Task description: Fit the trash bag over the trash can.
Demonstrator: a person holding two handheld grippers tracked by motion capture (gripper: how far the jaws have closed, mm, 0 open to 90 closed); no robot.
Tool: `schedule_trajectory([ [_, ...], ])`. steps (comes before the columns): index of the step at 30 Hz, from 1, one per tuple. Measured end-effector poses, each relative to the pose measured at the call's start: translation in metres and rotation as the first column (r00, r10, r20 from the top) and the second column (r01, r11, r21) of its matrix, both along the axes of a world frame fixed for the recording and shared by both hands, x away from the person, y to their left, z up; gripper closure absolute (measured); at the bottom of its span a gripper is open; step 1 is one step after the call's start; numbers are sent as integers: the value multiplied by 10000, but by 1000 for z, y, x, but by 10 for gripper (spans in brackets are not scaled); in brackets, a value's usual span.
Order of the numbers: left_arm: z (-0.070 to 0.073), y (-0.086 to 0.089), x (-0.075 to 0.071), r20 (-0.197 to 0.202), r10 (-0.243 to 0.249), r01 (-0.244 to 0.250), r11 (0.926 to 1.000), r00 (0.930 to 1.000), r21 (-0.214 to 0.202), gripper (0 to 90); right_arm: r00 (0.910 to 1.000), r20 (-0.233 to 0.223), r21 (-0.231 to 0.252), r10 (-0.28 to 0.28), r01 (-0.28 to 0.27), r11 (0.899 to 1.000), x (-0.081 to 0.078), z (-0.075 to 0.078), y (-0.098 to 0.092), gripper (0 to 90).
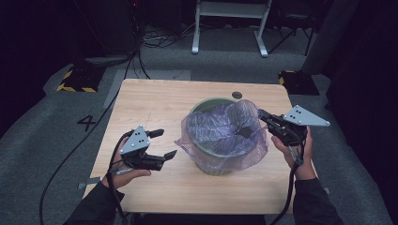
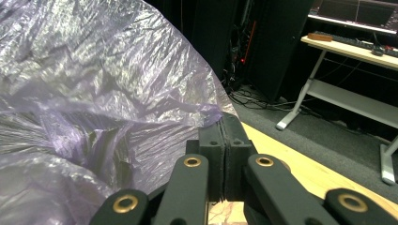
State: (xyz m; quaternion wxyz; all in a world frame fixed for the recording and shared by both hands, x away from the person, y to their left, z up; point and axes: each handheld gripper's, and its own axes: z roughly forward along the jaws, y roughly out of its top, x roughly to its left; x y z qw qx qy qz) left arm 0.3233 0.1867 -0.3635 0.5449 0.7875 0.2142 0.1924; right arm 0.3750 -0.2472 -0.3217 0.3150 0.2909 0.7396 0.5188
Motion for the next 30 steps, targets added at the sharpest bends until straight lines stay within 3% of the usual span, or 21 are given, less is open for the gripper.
schedule_trajectory([
  [3, 16, -4, -5, 382, -155, 161, 9997, 9992, -160, 195, 9999, 50, -1, 109, -109, 9999, 0, 1, 3, 891],
  [6, 27, -13, -1, 492, -178, 190, 9995, 9986, -238, 194, 9997, 91, -90, 216, -215, 9997, 1, 2, 8, 885],
  [12, 40, -42, 13, 540, -873, 853, 9956, 9947, 379, 207, 9992, 155, -285, 361, -356, 9990, 2, 7, 18, 866],
  [15, 42, -50, 19, 581, -1165, 1136, 9923, 9915, 497, 229, 9992, 167, -291, 365, -360, 9989, 4, 8, 20, 866],
  [18, 41, -56, 29, 460, -867, 830, 9935, 9952, 774, 323, 9992, 172, -300, 366, -361, 9989, 6, 7, 21, 868],
  [22, 37, -59, 40, 610, -910, 824, 9878, 9940, 1318, 598, 9991, 114, -230, 408, -405, 9989, 8, 6, 20, 868],
  [25, 37, -59, 44, 834, -734, 625, 9901, 9938, 1260, 772, 9990, 102, -191, 428, -426, 9989, 8, 6, 18, 866],
  [28, 37, -60, 50, 1064, -512, 354, 9888, 9930, 1453, 857, 9989, 73, -215, 466, -464, 9987, 10, 6, 17, 859],
  [30, 37, -60, 54, 1086, -380, 230, 9905, 9934, 1357, 883, 9990, 44, -225, 449, -448, 9987, 12, 5, 16, 855],
])
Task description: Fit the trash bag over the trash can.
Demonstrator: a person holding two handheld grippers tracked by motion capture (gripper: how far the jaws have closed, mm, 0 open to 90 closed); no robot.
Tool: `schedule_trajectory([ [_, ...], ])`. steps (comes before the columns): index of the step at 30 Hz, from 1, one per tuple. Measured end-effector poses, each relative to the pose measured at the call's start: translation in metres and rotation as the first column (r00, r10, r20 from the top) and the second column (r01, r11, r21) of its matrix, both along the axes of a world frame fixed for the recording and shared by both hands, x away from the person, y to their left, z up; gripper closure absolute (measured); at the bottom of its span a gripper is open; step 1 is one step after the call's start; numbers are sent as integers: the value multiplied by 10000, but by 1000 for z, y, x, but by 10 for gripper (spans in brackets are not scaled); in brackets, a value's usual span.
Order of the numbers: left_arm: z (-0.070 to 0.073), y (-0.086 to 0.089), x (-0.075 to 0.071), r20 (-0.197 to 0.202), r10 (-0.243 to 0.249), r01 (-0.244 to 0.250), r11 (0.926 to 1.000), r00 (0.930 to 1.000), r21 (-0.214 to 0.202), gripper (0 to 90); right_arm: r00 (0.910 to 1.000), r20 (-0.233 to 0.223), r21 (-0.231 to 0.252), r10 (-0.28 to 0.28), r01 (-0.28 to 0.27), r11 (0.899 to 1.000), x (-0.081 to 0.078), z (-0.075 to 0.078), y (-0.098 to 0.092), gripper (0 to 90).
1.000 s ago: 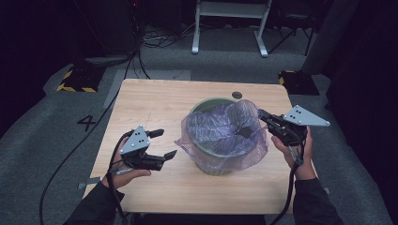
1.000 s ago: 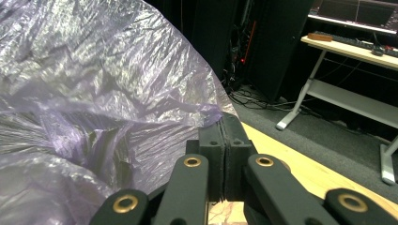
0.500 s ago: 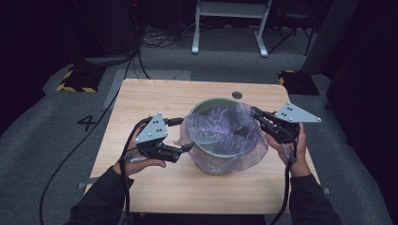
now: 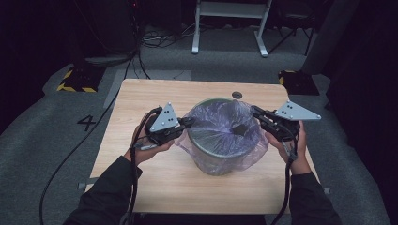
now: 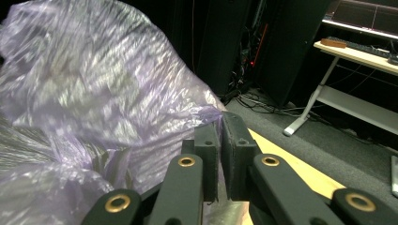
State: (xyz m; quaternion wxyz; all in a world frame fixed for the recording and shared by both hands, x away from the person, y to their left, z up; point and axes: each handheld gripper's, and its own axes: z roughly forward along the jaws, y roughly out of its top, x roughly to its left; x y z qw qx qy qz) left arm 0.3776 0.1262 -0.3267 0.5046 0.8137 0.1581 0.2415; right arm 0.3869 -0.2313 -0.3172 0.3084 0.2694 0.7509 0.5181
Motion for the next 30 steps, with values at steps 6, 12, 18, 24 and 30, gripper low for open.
schedule_trajectory([
  [6, 0, -2, 22, -81, 494, -495, 9987, 9987, -155, 892, 9997, -215, 162, -98, 101, 9998, 8, -6, -7, 850],
  [12, -5, -2, 50, -707, 934, -963, 9946, 9931, -387, 891, 9960, -656, -5, -604, 605, 9982, 21, -13, -16, 851],
  [18, -16, -4, 78, -1393, 1251, -1304, 9910, 9823, -297, 891, 9864, -1265, -49, -1051, 1053, 9944, 36, -25, -25, 853],
  [24, -27, -7, 101, -1889, 1411, -1484, 9886, 9718, -249, 891, 9770, -1662, -61, -1332, 1341, 9909, 51, -35, -29, 857],
  [30, -38, -11, 118, -2558, 1406, -1530, 9878, 9565, -292, 891, 9693, -1894, -110, -1570, 1578, 9874, 60, -43, -32, 861],
])
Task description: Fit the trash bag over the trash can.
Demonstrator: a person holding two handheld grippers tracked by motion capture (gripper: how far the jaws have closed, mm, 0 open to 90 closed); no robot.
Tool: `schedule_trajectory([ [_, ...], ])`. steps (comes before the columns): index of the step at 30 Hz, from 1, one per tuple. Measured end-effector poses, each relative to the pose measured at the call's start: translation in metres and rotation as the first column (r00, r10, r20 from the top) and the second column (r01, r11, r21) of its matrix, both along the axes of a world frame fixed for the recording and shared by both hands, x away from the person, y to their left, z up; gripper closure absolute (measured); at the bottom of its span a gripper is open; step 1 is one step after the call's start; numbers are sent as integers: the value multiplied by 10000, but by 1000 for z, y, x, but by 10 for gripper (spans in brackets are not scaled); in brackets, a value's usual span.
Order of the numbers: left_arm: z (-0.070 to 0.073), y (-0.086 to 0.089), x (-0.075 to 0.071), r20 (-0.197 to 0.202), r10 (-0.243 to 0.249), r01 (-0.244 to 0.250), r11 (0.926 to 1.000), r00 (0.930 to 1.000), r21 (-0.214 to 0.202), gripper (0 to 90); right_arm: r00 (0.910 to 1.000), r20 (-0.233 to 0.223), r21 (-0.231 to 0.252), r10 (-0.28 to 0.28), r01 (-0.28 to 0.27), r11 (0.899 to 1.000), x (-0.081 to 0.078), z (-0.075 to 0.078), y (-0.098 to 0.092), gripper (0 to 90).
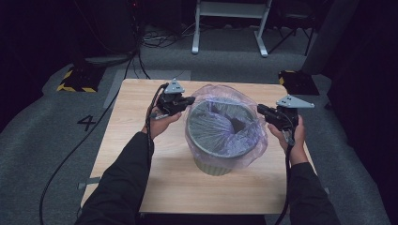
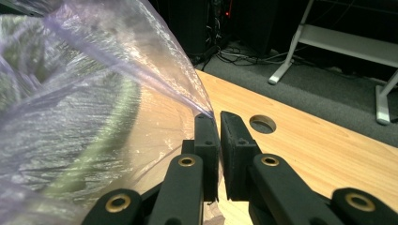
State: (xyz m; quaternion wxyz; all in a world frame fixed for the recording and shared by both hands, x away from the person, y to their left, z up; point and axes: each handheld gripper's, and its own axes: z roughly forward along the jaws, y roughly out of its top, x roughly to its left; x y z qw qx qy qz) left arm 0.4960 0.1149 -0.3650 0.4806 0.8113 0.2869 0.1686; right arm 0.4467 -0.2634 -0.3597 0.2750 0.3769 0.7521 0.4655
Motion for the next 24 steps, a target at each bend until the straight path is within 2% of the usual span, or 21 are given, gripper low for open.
schedule_trajectory([
  [4, -11, -8, 11, -595, -39, 38, 10000, 9982, -10, 888, 9996, -256, 78, -98, 100, 9999, 5, -4, -2, 865],
  [7, -19, -13, 16, -1048, -135, 122, 9998, 9944, -128, 883, 9984, -522, 128, -201, 208, 9997, 9, -9, -3, 870],
  [11, -29, -16, 18, -1351, -230, 209, 9996, 9906, -170, 872, 9960, -830, 492, -316, 358, 9981, 12, -18, -11, 873],
  [16, -41, -14, 15, -1627, -299, 276, 9995, 9862, -164, 828, 9948, -971, 626, -308, 370, 9973, 7, -27, -20, 852],
  [20, -44, -4, 7, -1523, -211, 156, 9992, 9881, -375, 731, 9959, -861, 579, -269, 319, 9978, 1, -31, -25, 745],
  [24, -42, 14, -1, -1486, 201, -304, 9973, 9887, -668, 523, 9969, -752, 692, -239, 291, 9972, -5, -32, -34, 546],
])
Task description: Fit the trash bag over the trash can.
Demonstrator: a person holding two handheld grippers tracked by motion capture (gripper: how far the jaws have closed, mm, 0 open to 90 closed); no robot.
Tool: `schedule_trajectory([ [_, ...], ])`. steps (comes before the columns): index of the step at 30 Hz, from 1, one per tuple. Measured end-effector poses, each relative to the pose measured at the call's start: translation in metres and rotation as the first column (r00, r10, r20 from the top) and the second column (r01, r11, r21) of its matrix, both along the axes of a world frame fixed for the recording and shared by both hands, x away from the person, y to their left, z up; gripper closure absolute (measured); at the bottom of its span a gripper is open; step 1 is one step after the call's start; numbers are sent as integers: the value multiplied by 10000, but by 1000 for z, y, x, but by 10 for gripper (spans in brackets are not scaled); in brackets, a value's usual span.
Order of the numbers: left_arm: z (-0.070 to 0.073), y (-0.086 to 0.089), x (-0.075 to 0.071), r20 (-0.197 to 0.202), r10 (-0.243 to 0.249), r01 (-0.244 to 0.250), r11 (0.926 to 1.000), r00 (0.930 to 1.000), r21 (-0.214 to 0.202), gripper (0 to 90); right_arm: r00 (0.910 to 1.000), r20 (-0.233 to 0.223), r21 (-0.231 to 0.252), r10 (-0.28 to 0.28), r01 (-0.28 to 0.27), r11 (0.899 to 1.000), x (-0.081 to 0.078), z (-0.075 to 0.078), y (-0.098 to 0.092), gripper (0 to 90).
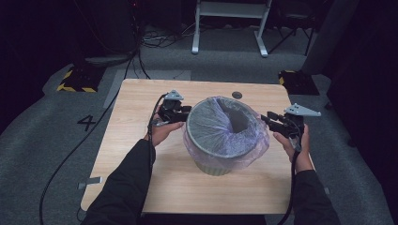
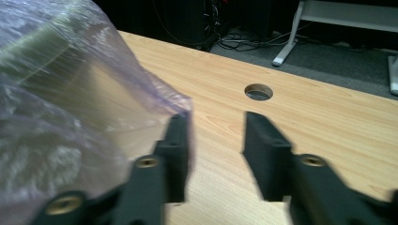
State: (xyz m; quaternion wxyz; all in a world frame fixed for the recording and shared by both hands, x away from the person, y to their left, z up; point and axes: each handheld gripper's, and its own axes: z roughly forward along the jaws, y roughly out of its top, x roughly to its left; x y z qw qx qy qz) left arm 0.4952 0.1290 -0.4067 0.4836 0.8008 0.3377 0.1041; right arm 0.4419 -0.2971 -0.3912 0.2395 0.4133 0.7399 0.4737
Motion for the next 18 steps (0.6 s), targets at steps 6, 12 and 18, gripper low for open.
schedule_trajectory([
  [6, 9, 26, -13, 147, -170, 177, 9987, 9997, -470, 280, 9994, 311, -167, 166, -161, 9997, -10, 9, -5, 374],
  [12, 21, 33, -13, 368, 28, 8, 9953, 9993, -963, 181, 9975, 530, -66, 468, -465, 9989, -12, 17, -1, 356],
  [18, 42, 33, -11, 671, 70, 22, 9906, 9977, -1365, 186, 9953, 885, -223, 400, -382, 9990, -10, 25, 3, 639],
])
